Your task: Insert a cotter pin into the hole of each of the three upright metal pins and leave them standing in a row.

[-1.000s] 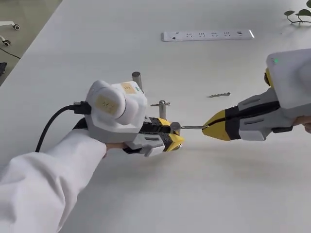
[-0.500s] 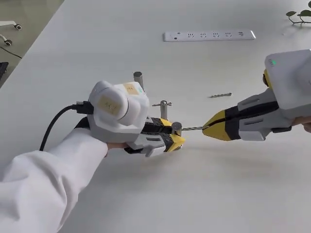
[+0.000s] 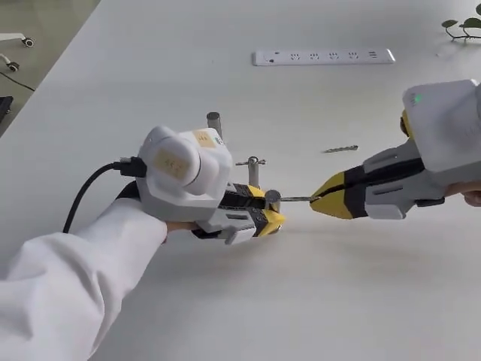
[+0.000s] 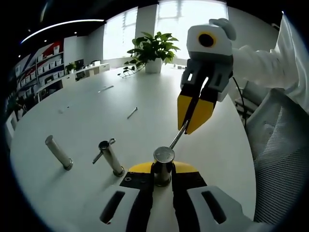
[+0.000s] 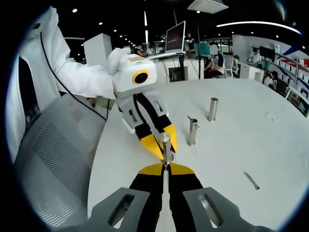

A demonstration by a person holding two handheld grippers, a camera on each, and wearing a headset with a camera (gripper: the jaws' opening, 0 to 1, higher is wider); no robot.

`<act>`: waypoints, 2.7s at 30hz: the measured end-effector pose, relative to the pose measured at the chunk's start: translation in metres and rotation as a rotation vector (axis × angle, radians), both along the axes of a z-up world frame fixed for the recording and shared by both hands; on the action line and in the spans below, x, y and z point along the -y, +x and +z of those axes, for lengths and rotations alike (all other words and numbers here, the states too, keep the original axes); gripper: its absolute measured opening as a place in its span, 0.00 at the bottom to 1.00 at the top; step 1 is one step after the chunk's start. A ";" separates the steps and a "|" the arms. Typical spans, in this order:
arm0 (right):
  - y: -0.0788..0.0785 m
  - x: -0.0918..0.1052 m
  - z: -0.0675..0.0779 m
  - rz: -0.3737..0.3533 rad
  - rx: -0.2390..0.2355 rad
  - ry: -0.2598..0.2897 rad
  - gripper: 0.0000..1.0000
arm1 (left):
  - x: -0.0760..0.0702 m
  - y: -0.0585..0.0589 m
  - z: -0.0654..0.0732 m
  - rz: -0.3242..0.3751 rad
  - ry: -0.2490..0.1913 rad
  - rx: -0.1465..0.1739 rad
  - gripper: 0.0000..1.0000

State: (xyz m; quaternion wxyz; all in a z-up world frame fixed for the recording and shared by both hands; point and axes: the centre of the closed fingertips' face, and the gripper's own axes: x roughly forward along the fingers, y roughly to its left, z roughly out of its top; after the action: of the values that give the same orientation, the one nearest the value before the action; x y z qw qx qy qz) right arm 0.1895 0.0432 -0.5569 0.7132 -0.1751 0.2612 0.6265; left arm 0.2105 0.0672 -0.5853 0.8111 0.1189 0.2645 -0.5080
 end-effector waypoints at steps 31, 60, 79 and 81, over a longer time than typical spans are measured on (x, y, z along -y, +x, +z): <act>0.003 -0.013 -0.002 0.039 0.009 -0.022 0.04 | -0.008 0.000 -0.009 0.034 -0.010 -0.035 0.14; 0.006 -0.026 0.004 -0.005 -0.006 0.027 0.23 | -0.019 -0.005 -0.006 0.070 -0.048 -0.063 0.31; 0.001 -0.044 -0.017 -0.046 -0.058 0.048 0.27 | -0.041 -0.047 0.010 -0.041 -0.082 -0.074 0.98; 0.001 -0.046 -0.017 -0.049 -0.061 0.049 0.27 | -0.043 -0.049 0.012 -0.023 -0.094 -0.079 0.99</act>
State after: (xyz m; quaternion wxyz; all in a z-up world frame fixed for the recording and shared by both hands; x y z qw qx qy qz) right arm 0.1908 0.0889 -0.5744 0.7241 -0.1321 0.2714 0.6201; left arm 0.1617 0.1100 -0.5734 0.7988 0.0636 0.2706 -0.5336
